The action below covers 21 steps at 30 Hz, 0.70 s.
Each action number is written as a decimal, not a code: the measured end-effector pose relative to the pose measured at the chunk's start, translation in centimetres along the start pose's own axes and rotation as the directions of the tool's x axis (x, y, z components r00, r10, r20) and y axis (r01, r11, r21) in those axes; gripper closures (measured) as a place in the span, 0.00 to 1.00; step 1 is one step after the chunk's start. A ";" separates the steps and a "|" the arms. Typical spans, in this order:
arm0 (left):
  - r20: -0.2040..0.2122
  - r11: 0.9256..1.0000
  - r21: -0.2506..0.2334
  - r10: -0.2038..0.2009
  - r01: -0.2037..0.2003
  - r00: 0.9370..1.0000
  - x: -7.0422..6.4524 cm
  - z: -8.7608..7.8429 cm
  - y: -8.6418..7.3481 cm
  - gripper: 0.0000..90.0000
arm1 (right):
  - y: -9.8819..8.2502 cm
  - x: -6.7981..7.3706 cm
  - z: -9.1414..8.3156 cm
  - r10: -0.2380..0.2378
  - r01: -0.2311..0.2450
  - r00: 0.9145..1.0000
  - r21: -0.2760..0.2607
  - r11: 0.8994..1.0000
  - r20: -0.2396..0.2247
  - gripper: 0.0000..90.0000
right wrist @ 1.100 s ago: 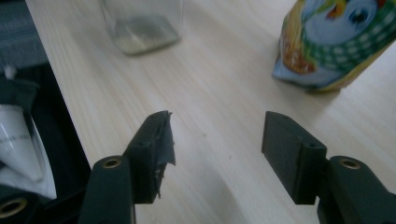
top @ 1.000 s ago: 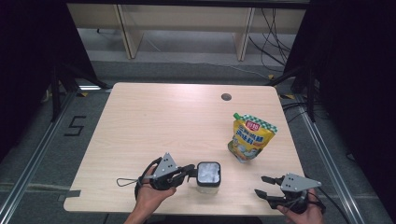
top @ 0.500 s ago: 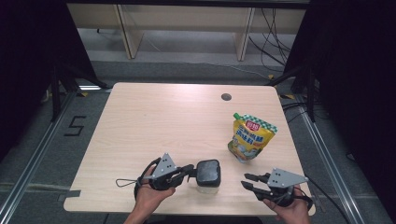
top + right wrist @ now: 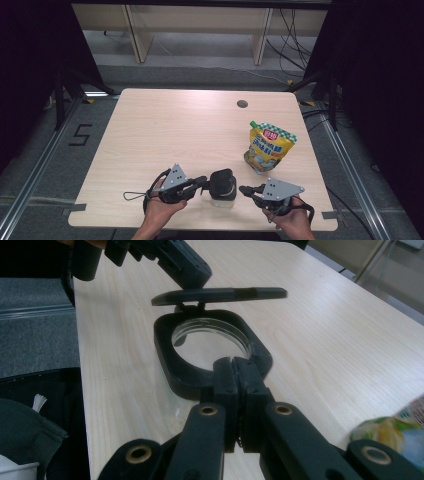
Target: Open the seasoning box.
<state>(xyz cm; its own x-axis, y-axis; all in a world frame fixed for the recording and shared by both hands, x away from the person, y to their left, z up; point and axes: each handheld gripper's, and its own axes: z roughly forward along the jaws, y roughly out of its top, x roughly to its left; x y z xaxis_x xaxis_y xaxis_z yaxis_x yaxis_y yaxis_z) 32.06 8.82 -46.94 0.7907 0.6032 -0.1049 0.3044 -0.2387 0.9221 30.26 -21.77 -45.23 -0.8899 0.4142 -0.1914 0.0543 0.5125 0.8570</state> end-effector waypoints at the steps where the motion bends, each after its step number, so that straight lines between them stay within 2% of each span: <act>1: 0.001 1.000 -0.003 -0.005 0.005 1.000 0.0 0.0 0.0 0.97 | 0.0 0.0 0.0 0.000 0.000 1.000 0.000 1.000 0.000 1.00; 3: 0.003 1.000 -0.006 -0.012 0.012 1.000 0.1 0.0 0.0 0.96 | 0.2 0.1 0.3 0.000 0.000 1.000 0.004 1.000 -0.016 1.00; 9: -0.003 1.000 -0.012 -0.013 0.013 1.000 0.1 0.0 -0.1 0.93 | 0.9 0.4 1.1 -0.017 0.016 1.000 -0.009 1.000 -0.024 1.00; 10: -0.001 1.000 -0.012 -0.009 0.009 1.000 0.2 0.0 -0.1 0.92 | 1.0 0.5 1.2 -0.004 0.003 1.000 -0.011 1.000 -0.030 1.00; 11: -0.002 1.000 -0.007 -0.014 0.013 1.000 0.3 -0.1 -0.1 0.85 | 1.0 0.4 1.3 -0.008 0.008 1.000 -0.017 1.000 -0.028 1.00; 12: 0.000 1.000 -0.008 -0.023 0.023 1.000 0.5 -0.2 -0.2 0.85 | 1.0 0.4 1.3 -0.008 0.008 1.000 -0.017 1.000 -0.028 1.00; 15: 0.028 0.998 -0.022 -0.053 0.053 0.998 0.7 -0.4 -0.6 0.77 | 1.1 0.4 1.4 -0.010 0.009 0.999 -0.021 1.000 -0.036 1.00; 16: 0.025 0.998 -0.013 -0.057 0.057 0.998 0.8 -0.7 -0.7 0.67 | 1.1 0.5 1.4 -0.002 0.001 0.999 -0.025 1.000 -0.036 1.00; 17: 0.037 0.998 -0.023 -0.059 0.060 0.998 0.9 -0.8 -0.9 0.67 | 1.1 0.5 1.4 -0.002 0.001 0.999 -0.025 1.000 -0.036 1.00; 18: 0.037 0.999 -0.011 -0.050 0.050 0.998 0.9 -1.1 -1.2 0.60 | 1.3 0.4 1.2 -0.007 0.005 0.999 -0.037 0.999 -0.037 1.00; 19: 0.037 0.999 -0.011 -0.050 0.050 0.998 0.9 -1.1 -1.2 0.58 | 1.4 0.4 1.2 -0.001 -0.001 0.999 -0.037 0.999 -0.034 1.00; 20: 0.044 1.000 -0.003 -0.023 0.024 0.999 1.0 -1.3 -1.3 0.58 | 1.4 0.4 1.2 -0.001 -0.001 0.999 -0.037 0.999 -0.034 1.00; 21: 0.032 1.000 0.011 -0.009 0.009 0.999 0.9 -1.5 -1.5 0.55 | 1.4 0.5 1.1 -0.001 0.000 1.000 -0.043 0.999 -0.023 1.00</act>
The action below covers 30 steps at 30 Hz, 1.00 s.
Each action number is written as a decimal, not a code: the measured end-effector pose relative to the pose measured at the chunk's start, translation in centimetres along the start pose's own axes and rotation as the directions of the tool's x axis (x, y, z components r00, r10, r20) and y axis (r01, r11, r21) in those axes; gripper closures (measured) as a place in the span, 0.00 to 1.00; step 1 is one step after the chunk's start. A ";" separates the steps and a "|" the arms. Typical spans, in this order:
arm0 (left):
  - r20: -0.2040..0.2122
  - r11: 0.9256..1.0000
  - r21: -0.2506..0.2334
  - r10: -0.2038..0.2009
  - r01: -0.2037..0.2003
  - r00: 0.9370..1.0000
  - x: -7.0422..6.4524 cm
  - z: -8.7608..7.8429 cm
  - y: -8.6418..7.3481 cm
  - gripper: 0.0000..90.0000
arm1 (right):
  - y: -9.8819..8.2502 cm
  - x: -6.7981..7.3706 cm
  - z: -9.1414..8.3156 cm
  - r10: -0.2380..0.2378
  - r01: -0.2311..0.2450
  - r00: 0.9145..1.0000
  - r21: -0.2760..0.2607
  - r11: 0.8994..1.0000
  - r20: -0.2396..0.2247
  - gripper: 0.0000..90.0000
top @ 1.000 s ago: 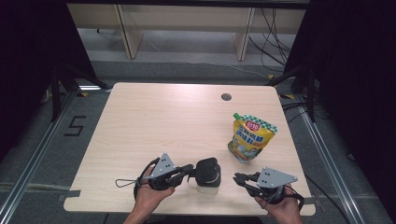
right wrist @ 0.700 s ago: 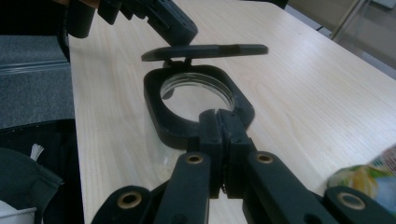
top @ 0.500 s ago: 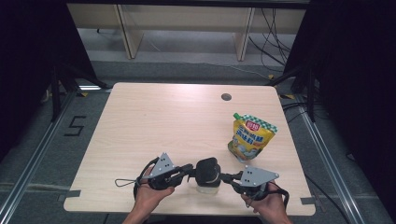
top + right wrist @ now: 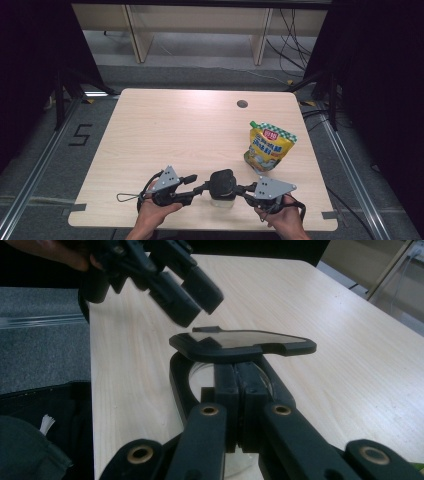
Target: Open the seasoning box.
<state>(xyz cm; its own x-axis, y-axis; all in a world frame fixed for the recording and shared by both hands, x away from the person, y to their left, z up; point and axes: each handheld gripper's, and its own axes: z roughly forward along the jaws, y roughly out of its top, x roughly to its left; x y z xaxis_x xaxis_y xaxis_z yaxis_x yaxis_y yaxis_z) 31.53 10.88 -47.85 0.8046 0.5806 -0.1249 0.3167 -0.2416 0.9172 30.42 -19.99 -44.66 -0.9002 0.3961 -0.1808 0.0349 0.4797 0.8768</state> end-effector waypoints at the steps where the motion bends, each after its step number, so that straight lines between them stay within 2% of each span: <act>1: -0.005 1.000 0.013 0.018 -0.018 1.000 -0.1 -0.1 -0.3 0.51 | 0.1 0.0 0.1 -0.011 0.011 1.000 -0.003 1.000 -0.009 1.00; 3: -0.006 0.998 0.026 0.054 -0.054 0.999 -0.1 -0.4 -0.7 0.44 | 0.3 0.1 0.1 -0.009 0.009 1.000 -0.017 1.000 -0.006 1.00; 4: -0.013 0.997 0.039 0.066 -0.066 0.998 -0.1 -0.5 -0.9 0.44 | 0.3 0.1 0.1 -0.009 0.009 1.000 -0.017 1.000 -0.006 1.00; 5: -0.007 0.994 0.047 0.095 -0.094 0.995 0.0 -0.6 -1.2 0.43 | 0.5 0.1 0.1 -0.016 0.016 1.000 -0.012 1.000 -0.010 1.00; 7: -0.025 0.993 0.068 0.098 -0.096 0.995 0.0 -0.6 -1.7 0.40 | 0.8 0.2 0.3 -0.003 0.002 1.000 -0.041 0.999 -0.008 1.00; 8: -0.035 0.994 0.080 0.078 -0.075 0.996 -0.1 -0.5 -1.9 0.38 | 1.0 0.2 0.4 -0.017 0.016 1.000 -0.041 0.999 -0.011 1.00; 9: -0.035 0.993 0.088 0.084 -0.081 0.996 0.0 -0.4 -2.1 0.36 | 1.2 0.3 0.5 -0.010 0.010 1.000 -0.044 0.999 -0.006 1.00; 10: -0.041 0.993 0.092 0.073 -0.069 0.996 0.0 -0.3 -2.2 0.36 | 1.4 0.4 0.6 -0.016 0.016 1.000 -0.047 0.999 -0.008 1.00; 11: -0.036 0.992 0.094 0.088 -0.085 0.995 0.2 -0.2 -2.3 0.36 | 1.6 0.4 0.8 -0.022 0.021 1.000 -0.053 0.998 -0.012 1.00; 13: -0.031 0.993 0.089 0.086 -0.083 0.996 0.2 0.0 -2.4 0.36 | 2.0 0.4 1.0 -0.035 0.035 0.999 -0.058 0.998 -0.012 1.00; 14: -0.029 0.990 0.096 0.105 -0.102 0.994 0.2 0.0 -2.4 0.36 | 2.1 0.4 1.1 -0.036 0.035 0.999 -0.065 0.997 -0.013 1.00; 16: -0.014 0.992 0.084 0.098 -0.096 0.995 -0.1 0.3 -2.5 0.37 | 2.3 0.4 1.4 -0.035 0.034 0.999 -0.069 0.997 -0.012 1.00; 17: -0.006 0.988 0.092 0.127 -0.125 0.992 0.0 0.3 -2.4 0.37 | 2.4 0.4 1.5 -0.031 0.029 0.999 -0.069 0.997 -0.017 1.00; 18: -0.018 0.991 0.090 0.104 -0.102 0.994 -0.2 0.4 -2.4 0.36 | 2.5 0.4 1.6 -0.028 0.027 0.999 -0.073 0.997 -0.015 1.00; 20: -0.009 0.987 0.097 0.127 -0.126 0.992 -0.2 0.5 -2.4 0.36 | 2.8 0.4 1.8 -0.044 0.043 0.999 -0.073 0.996 -0.016 1.00; 21: -0.008 0.988 0.103 0.120 -0.118 0.993 -0.2 0.6 -2.5 0.36 | 3.0 0.5 1.9 -0.046 0.044 0.999 -0.070 0.997 -0.023 1.00; 23: -0.002 0.984 0.105 0.145 -0.145 0.989 -0.1 0.8 -2.4 0.36 | 3.3 0.6 2.2 -0.040 0.038 0.999 -0.075 0.997 -0.025 0.99; 24: -0.007 0.986 0.106 0.127 -0.125 0.992 -0.1 0.8 -2.5 0.36 | 3.4 0.7 2.2 -0.040 0.037 0.999 -0.073 0.997 -0.027 0.99; 25: 0.007 0.984 0.104 0.146 -0.145 0.989 0.0 0.9 -2.5 0.37 | 3.5 0.6 2.4 -0.048 0.046 0.998 -0.075 0.996 -0.029 0.99; 26: -0.006 0.987 0.100 0.126 -0.125 0.992 -0.1 1.0 -2.6 0.37 | 3.6 0.6 2.5 -0.045 0.042 0.999 -0.074 0.996 -0.031 0.99; 27: -0.013 0.985 0.111 0.135 -0.132 0.991 -0.1 1.0 -2.6 0.37 | 3.7 0.7 2.6 -0.046 0.044 0.998 -0.078 0.996 -0.030 0.99; 28: 0.000 0.983 0.110 0.145 -0.144 0.989 0.0 1.1 -2.6 0.40 | 3.8 0.7 2.8 -0.053 0.050 0.998 -0.078 0.996 -0.034 0.99; 30: 0.000 0.983 0.104 0.151 -0.151 0.988 0.1 1.3 -2.7 0.40 | 3.9 0.7 2.9 -0.053 0.051 0.998 -0.081 0.995 -0.029 0.99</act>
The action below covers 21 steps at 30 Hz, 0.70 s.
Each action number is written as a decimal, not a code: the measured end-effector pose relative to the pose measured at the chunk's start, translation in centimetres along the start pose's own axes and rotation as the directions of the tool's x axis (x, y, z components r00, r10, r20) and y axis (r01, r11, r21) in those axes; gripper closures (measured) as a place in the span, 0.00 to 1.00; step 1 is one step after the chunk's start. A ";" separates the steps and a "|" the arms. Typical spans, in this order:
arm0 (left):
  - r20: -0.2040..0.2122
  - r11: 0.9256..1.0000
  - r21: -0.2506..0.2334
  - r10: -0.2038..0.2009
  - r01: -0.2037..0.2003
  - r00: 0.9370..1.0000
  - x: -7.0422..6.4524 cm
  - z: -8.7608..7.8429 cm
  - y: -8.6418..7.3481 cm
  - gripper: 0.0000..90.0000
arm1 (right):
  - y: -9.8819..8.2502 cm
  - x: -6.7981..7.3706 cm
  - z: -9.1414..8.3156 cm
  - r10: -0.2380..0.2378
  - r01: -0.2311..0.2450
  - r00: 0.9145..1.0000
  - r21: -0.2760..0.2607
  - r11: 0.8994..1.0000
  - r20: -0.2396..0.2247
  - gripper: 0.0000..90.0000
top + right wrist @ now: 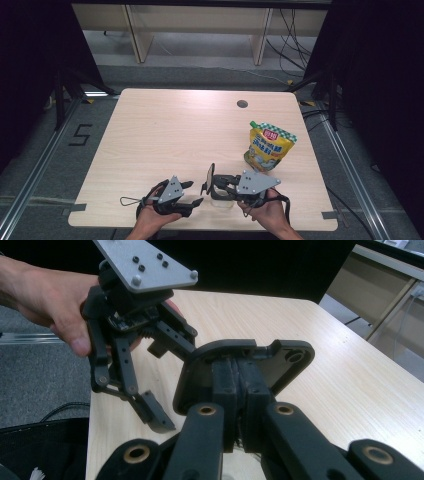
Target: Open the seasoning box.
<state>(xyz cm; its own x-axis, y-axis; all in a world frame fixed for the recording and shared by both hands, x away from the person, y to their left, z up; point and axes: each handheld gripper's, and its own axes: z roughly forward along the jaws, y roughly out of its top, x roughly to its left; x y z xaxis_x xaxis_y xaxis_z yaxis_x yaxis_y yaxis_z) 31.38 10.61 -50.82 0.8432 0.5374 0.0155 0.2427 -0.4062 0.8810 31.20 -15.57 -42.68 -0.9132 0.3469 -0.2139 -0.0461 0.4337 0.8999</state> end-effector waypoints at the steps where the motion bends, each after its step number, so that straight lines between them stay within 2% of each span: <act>1: -0.002 1.000 0.001 -0.001 0.001 1.000 0.0 0.1 0.0 0.40 | 0.1 0.1 0.0 0.009 -0.009 1.000 0.010 1.000 -0.012 0.99; 2: -0.012 1.000 0.007 0.004 -0.004 1.000 0.1 0.2 -0.1 0.41 | 0.2 0.0 0.2 0.003 -0.003 1.000 0.007 1.000 -0.012 0.99; 3: 0.000 1.000 0.008 0.018 -0.018 1.000 0.2 0.2 0.0 0.43 | 0.3 0.0 0.3 -0.010 0.010 1.000 0.001 1.000 -0.010 0.99; 5: 0.002 1.000 -0.001 0.006 -0.006 1.000 0.2 0.4 -0.1 0.44 | 0.4 0.0 0.4 -0.011 0.011 1.000 0.003 1.000 -0.008 0.99; 8: 0.010 1.000 -0.007 0.014 -0.014 1.000 0.1 0.5 0.0 0.47 | 0.5 0.0 0.5 -0.017 0.017 1.000 0.002 1.000 -0.007 0.99; 9: 0.017 1.000 -0.014 0.020 -0.020 1.000 0.1 0.6 0.0 0.49 | 0.5 0.0 0.6 -0.013 0.013 1.000 0.002 1.000 -0.020 0.99; 11: 0.043 0.999 -0.032 0.029 -0.028 0.999 0.1 0.8 0.0 0.53 | 0.6 0.1 0.8 -0.009 0.009 1.000 0.007 1.000 -0.016 0.99; 13: 0.076 0.999 -0.052 0.003 0.001 0.997 0.1 1.1 0.0 0.60 | 0.7 0.1 1.0 -0.018 0.018 1.000 0.003 1.000 -0.016 0.99; 14: 0.068 0.998 -0.064 0.004 0.000 0.998 0.0 1.2 0.0 0.62 | 0.7 0.2 1.0 -0.011 0.011 1.000 0.004 1.000 -0.021 0.99; 15: 0.073 0.998 -0.057 0.034 -0.030 0.997 0.1 1.4 0.1 0.65 | 0.8 0.1 1.1 -0.012 0.012 1.000 0.008 1.000 -0.026 0.99; 16: 0.075 0.998 -0.058 0.037 -0.033 0.996 0.1 1.6 0.0 0.68 | 0.8 0.2 1.2 -0.012 0.012 1.000 0.001 1.000 -0.018 0.99; 18: 0.064 0.997 -0.059 0.043 -0.040 0.997 0.2 1.7 -0.1 0.73 | 0.8 0.2 1.2 -0.011 0.012 0.999 0.010 1.000 -0.031 0.98; 19: 0.063 0.997 -0.067 0.034 -0.030 0.997 0.4 1.7 -0.1 0.77 | 0.9 0.2 1.3 -0.013 0.014 0.999 0.007 1.000 -0.033 0.98; 20: 0.069 0.997 -0.075 -0.002 0.007 0.998 0.5 1.6 -0.1 0.80 | 0.9 0.2 1.3 -0.012 0.013 0.999 0.009 1.000 -0.030 0.98; 21: 0.068 0.997 -0.076 -0.009 0.014 0.998 0.5 1.6 -0.2 0.81 | 0.9 0.2 1.4 -0.017 0.017 1.000 0.006 1.000 -0.027 0.98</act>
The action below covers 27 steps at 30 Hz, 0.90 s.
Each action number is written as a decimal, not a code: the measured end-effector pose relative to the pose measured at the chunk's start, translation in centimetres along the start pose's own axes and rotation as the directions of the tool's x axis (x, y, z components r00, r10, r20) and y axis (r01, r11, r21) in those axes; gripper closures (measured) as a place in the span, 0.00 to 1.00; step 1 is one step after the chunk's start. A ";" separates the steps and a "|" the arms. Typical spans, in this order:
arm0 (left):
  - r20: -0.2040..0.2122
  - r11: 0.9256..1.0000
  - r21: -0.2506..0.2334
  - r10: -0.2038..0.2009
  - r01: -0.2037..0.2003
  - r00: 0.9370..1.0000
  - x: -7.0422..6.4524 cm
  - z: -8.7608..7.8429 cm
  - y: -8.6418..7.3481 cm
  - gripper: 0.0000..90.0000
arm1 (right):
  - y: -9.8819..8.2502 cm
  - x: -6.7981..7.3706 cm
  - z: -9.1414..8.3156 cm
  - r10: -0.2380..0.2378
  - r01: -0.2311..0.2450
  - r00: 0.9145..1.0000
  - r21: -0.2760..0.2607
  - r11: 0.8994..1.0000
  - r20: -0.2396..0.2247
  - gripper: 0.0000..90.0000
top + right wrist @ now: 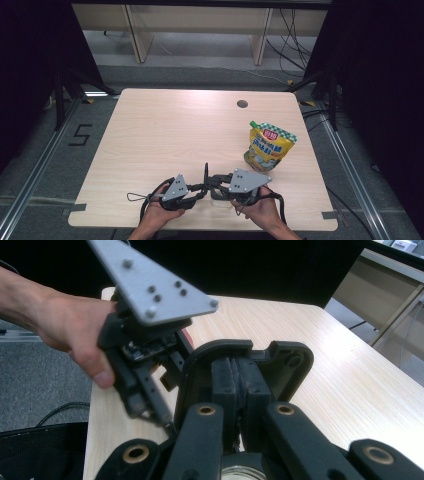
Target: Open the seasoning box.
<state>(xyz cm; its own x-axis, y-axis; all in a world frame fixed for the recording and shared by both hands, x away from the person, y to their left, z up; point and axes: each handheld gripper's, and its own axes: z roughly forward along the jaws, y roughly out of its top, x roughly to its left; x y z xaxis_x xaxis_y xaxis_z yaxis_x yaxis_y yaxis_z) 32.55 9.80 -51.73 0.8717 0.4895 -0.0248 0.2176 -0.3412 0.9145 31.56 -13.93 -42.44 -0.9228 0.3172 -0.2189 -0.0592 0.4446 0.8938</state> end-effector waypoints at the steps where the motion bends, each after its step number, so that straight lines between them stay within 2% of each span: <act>1: -0.010 0.999 0.002 0.037 -0.037 0.999 -0.1 0.0 0.1 0.82 | 0.1 0.0 0.2 0.000 0.000 1.000 0.000 1.000 -0.005 0.98; 7: -0.017 0.999 0.018 0.029 -0.029 0.999 -0.2 0.0 0.2 0.83 | 0.3 0.2 0.8 -0.006 0.006 1.000 0.006 1.000 -0.004 0.98; 9: -0.028 0.998 0.026 0.052 -0.052 0.998 -0.3 0.0 0.3 0.83 | 0.4 0.2 0.9 -0.006 0.006 1.000 0.007 1.000 -0.011 0.98; 10: -0.023 0.999 0.011 0.041 -0.041 0.999 -0.4 0.1 0.3 0.83 | 0.4 0.2 1.0 -0.008 0.008 1.000 0.005 1.000 -0.008 0.98; 18: -0.013 0.999 0.029 0.042 -0.042 0.999 -0.2 -0.1 0.4 0.81 | 0.3 0.1 0.7 0.002 -0.001 1.000 0.007 1.000 -0.007 0.97; 22: -0.023 0.999 0.035 0.026 -0.026 0.999 -0.4 -0.3 0.4 0.67 | -0.2 -0.1 0.2 0.016 -0.016 1.000 0.004 1.000 0.009 0.94; 23: -0.022 0.999 0.043 0.026 -0.025 0.999 -0.5 -0.4 0.5 0.63 | -0.4 -0.3 -0.1 0.013 -0.013 1.000 0.005 1.000 0.017 0.93; 24: -0.039 0.998 0.060 0.024 -0.021 0.999 -0.7 -0.6 0.5 0.63 | -0.4 -0.3 -0.1 0.013 -0.013 1.000 0.005 1.000 0.017 0.93; 25: -0.048 0.998 0.068 0.002 0.001 0.999 -0.9 -0.8 0.6 0.59 | -0.6 -0.4 -0.4 0.021 -0.021 0.999 0.003 1.000 0.031 0.92; 26: -0.050 0.997 0.077 0.023 -0.020 0.998 -0.8 -1.1 0.6 0.56 | -0.9 -0.5 -0.8 0.035 -0.035 0.999 0.001 0.999 0.031 0.91; 27: -0.061 0.998 0.068 -0.009 0.014 0.998 -1.0 -1.3 0.6 0.54 | -1.3 -0.7 -1.3 0.039 -0.040 0.998 0.001 0.999 0.043 0.91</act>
<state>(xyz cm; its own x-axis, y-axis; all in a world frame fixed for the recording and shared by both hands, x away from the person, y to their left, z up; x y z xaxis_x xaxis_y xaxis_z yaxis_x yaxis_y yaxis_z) 31.23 10.17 -50.61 0.8412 0.5407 -0.0087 0.2587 -0.3882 0.8845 31.83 -15.78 -42.92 -0.9073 0.3699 -0.2000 -0.0222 0.4327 0.9013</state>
